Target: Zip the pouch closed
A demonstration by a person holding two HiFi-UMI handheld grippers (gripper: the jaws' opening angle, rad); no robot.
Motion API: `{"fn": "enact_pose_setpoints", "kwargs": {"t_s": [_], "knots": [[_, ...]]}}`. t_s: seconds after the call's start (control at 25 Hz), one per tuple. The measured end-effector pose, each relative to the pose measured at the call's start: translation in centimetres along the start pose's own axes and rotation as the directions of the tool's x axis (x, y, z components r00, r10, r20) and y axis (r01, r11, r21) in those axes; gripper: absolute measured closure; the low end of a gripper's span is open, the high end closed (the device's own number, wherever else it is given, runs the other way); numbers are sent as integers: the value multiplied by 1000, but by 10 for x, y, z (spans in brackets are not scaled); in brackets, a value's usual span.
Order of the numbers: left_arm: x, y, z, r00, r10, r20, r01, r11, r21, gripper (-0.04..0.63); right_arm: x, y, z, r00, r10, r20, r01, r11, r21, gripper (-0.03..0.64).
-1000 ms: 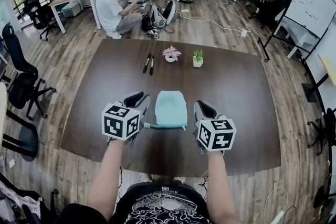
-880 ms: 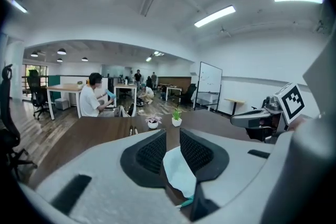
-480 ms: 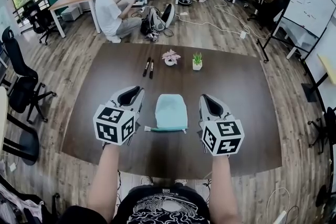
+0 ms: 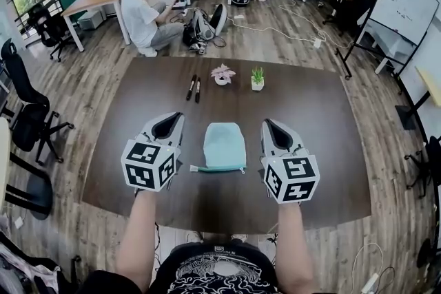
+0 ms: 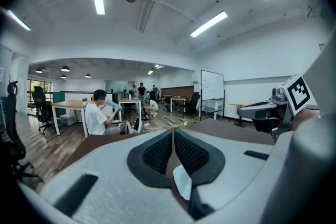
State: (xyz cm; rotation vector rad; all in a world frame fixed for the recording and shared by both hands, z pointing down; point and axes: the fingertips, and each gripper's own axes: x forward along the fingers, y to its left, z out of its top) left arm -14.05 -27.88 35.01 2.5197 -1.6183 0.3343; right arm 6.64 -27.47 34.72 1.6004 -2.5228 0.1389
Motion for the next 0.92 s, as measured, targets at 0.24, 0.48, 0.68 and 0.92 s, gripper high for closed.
{"fn": "enact_pose_setpoints", "kwargs": {"t_s": [0.24, 0.48, 0.68, 0.92], "knots": [[1, 3, -4, 1000, 10, 0, -10, 1000, -8, 578, 1, 0, -4, 1000, 4, -4, -4, 1000, 7, 620], [2, 1, -9, 1000, 6, -12, -6, 1000, -18, 578, -1, 0, -6, 1000, 3, -7, -3, 1000, 11, 619], [2, 1, -9, 1000, 5, -15, -6, 1000, -24, 578, -1, -1, -5, 1000, 4, -9, -4, 1000, 13, 619], [1, 0, -12, 1000, 2, -19, -3, 999, -33, 578, 0, 0, -7, 1000, 4, -15, -4, 1000, 12, 620]]}}
